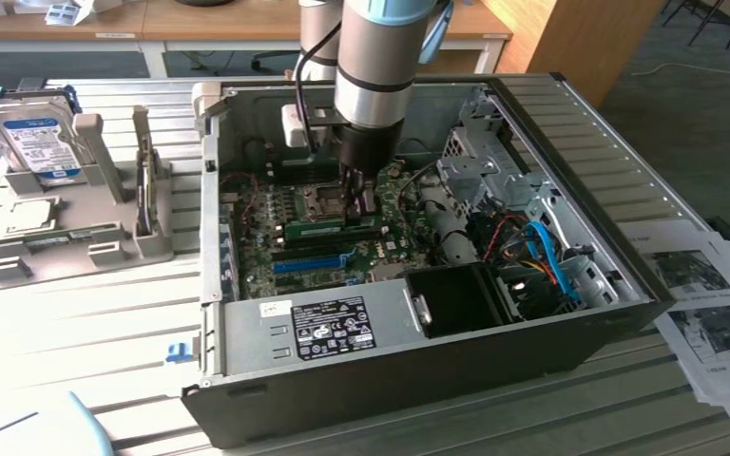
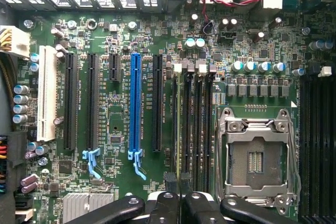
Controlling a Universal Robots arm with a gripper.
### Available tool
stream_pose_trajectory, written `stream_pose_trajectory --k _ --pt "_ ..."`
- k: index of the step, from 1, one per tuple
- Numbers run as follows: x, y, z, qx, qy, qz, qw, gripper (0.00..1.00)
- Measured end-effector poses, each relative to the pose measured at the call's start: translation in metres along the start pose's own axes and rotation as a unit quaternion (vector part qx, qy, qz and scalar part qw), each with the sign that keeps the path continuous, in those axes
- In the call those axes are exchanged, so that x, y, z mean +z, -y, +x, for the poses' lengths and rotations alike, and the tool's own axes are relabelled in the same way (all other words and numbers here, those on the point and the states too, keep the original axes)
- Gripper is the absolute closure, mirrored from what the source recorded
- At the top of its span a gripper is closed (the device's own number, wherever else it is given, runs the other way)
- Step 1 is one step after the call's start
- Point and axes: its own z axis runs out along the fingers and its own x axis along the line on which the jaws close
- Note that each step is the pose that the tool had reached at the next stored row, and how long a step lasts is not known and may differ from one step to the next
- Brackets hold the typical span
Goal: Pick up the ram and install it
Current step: 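Insert the ram into the slot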
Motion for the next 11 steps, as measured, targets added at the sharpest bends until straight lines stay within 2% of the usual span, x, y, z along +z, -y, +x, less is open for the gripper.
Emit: stream_pose_trajectory --k 11 --pt "0.0021 0.0 0.0 0.0 0.0 0.0 1.0 0.89"
